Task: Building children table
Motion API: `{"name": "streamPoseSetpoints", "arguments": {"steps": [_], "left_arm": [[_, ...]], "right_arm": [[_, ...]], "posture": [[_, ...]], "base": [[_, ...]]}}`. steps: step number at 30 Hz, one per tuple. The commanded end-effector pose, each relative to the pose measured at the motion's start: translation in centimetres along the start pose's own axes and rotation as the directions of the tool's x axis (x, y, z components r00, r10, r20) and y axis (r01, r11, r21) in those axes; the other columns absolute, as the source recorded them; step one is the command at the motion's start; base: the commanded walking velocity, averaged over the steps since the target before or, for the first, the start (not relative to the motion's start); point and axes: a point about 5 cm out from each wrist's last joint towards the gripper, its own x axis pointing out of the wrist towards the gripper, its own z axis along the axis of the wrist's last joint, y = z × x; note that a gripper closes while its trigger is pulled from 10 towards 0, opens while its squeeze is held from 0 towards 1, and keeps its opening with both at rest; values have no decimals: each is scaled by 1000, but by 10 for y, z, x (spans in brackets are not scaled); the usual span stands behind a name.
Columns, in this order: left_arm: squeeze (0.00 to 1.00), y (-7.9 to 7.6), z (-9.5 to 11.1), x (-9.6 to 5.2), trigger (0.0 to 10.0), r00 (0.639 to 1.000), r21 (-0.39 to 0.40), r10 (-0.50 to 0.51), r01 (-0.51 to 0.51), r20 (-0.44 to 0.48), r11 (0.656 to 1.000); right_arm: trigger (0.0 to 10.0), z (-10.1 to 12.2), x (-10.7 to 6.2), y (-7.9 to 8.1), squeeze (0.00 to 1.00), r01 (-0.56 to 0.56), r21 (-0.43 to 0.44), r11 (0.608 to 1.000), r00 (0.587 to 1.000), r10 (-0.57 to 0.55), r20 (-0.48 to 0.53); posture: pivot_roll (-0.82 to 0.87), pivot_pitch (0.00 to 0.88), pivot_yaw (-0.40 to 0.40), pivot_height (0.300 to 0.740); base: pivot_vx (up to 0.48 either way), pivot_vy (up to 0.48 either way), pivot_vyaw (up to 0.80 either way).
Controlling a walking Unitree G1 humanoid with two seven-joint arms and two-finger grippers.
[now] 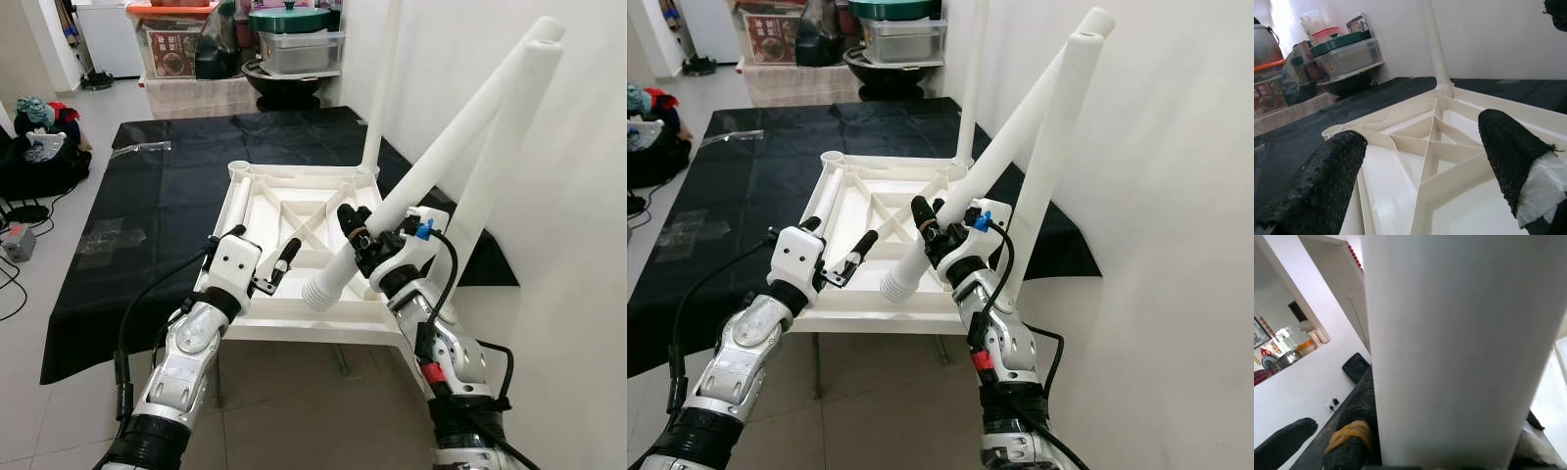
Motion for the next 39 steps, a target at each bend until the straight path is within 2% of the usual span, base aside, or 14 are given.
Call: {"name": "streamPoseSetpoints", "arguments": {"steps": [1,10,21,24,33,39], "left_arm": [[0,1,1,1,10000,1000,-18,9,-9,-2,1000],[0,4,1,1,10000,1000,-22,21,-21,0,1000],[0,1,3,5,10000,1000,-24,9,-9,6,1000],[0,2,1,5,10000,1000,-20,3,-3,-1,1000],[0,-1,3,10,10000,1000,-14,-15,15,5,1000],[0,3,-2,5,10000,1000,-8,13,-13,-14,1000]], "right_arm": [[0,8,0,3,0,-19,-10,1000,999,20,42],[0,6,0,5,0,-25,-13,1000,999,25,40],[0,10,-1,5,0,-30,-31,999,998,32,51],[0,9,-1,5,0,-31,-44,999,998,33,46],[0,10,-2,1,0,-1,-18,1000,998,2,62],[0,7,-2,2,0,-9,-25,1000,999,10,46]], "posture": [[27,0,-61,740],[22,0,-58,740],[13,0,-48,740],[17,0,-41,740],[37,0,-54,740],[41,0,-60,740]], "base": [[315,0,0],[349,0,0],[355,0,0],[333,0,675],[0,0,178],[0,0,0]]}}
